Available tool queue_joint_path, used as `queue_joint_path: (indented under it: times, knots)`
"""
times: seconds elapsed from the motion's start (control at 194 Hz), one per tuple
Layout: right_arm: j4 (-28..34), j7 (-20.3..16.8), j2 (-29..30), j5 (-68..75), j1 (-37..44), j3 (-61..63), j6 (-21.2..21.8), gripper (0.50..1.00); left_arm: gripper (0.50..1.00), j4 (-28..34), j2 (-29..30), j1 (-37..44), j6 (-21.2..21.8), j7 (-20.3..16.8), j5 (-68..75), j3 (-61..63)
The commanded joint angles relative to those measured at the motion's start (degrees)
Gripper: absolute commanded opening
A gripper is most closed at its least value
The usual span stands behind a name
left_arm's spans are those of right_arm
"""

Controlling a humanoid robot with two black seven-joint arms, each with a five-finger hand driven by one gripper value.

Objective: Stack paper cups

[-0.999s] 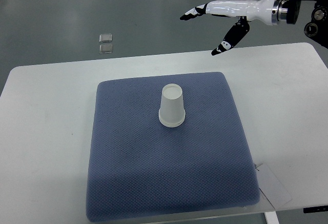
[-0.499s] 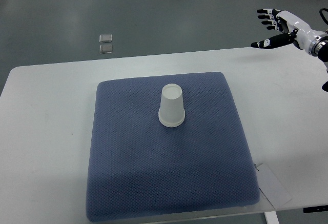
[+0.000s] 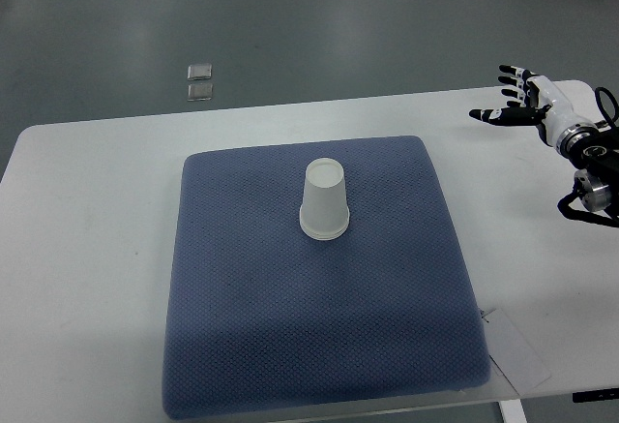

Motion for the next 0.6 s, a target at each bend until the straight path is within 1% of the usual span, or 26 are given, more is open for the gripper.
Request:
queue_joint_path:
  times: [0.0,0.201,0.335,0.499,0.597]
  knots:
    - [-0.18,0.06,0.46,0.04,-0.64,1.08,-1.13,0.913,1.000,0.00,0.00,0.00,0.00,0.00,-0.07,0.00]
    - [-0.18,0.58,1.34,3.73,-1.43,1.34,-2.44,0.913,1.000,0.00,0.00,0.00,0.00,0.00,-0.07,0.00]
    - [-0.18,0.67,1.69,6.64,-1.87,1.25,-2.44,0.913,1.000,0.00,0.00,0.00,0.00,0.00,0.02,0.00]
    - [-0.18,3.83,2.22,6.81,-2.40,1.34,-3.15,0.913,1.000,0.00,0.00,0.00,0.00,0.00,0.02,0.00]
    - [-0.18,4.54,2.74,7.34,-3.01,1.34,-3.15,0.913,1.000,0.00,0.00,0.00,0.00,0.00,-0.07,0.00]
